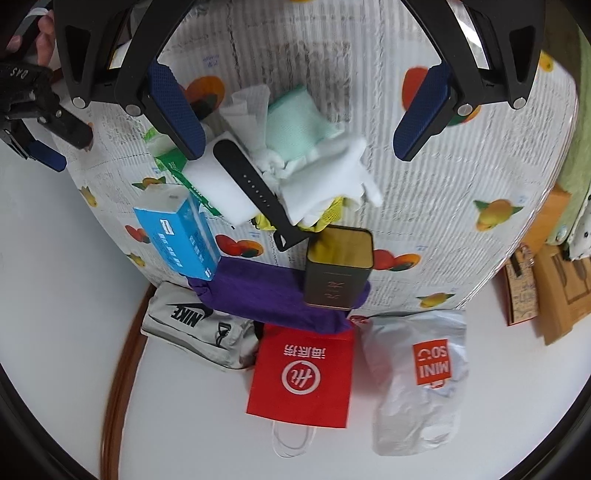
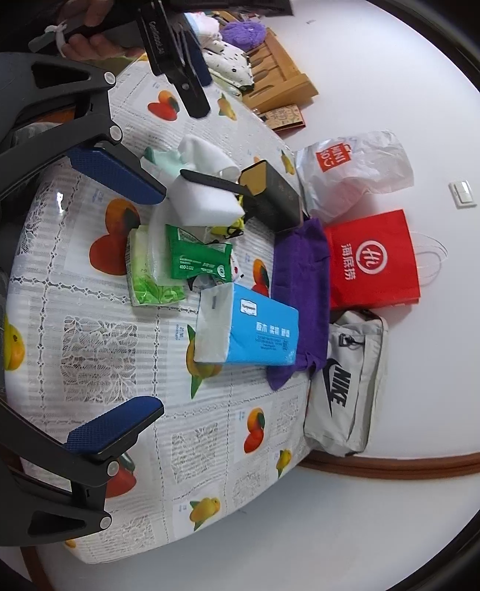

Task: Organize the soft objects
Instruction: 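Grasp the white glove with the left tool while the right tool reaches toward the white sponge, then grasp the white sponge block with the right tool while the left tool lifts the glove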

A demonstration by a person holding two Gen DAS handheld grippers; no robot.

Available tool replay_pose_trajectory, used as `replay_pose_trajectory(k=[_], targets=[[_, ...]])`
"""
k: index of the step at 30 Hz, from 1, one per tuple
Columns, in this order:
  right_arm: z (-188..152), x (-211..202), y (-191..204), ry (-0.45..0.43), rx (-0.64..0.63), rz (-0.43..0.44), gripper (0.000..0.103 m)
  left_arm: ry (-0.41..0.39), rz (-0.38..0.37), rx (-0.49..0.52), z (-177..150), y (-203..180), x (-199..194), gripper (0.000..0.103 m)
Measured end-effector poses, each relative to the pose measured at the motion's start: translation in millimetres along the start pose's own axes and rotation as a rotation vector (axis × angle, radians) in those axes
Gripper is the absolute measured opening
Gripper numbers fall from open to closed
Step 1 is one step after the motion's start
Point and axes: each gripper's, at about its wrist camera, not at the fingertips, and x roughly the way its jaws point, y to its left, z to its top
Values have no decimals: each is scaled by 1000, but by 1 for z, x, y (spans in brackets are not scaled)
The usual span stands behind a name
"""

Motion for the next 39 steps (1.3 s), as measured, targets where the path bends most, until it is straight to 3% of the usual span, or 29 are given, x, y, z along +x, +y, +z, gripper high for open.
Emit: replay_pose_trajectory(k=[6,10,15,16,17,20,23,31,39], targets=[[-4,23,-1,36,-19,17,103,12,48,24,8,14,29,101],[-6,38,-3,75,-11,26,103,47,55,11,13,33,53,93],[-2,50,3,83,-11,84,103,80,-23,18,14,33,79,91],[0,52,5,82,-17,95,103,81,-24,27,14,31,83,82],[2,54,9,79,-26,102,103,83,-31,36,14,29,87,66],[10,60,22,72,-52,130,103,115,-54,46,15,29,97,39],[15,69,36,75,-84,150,103,111,-71,29,14,35,94,29],[17,82,79,78,-187,211,103,119,-102,6,14,39,93,26],[11,101,114,29,-384,121,102,130,-137,-26,16,46,93,26]])
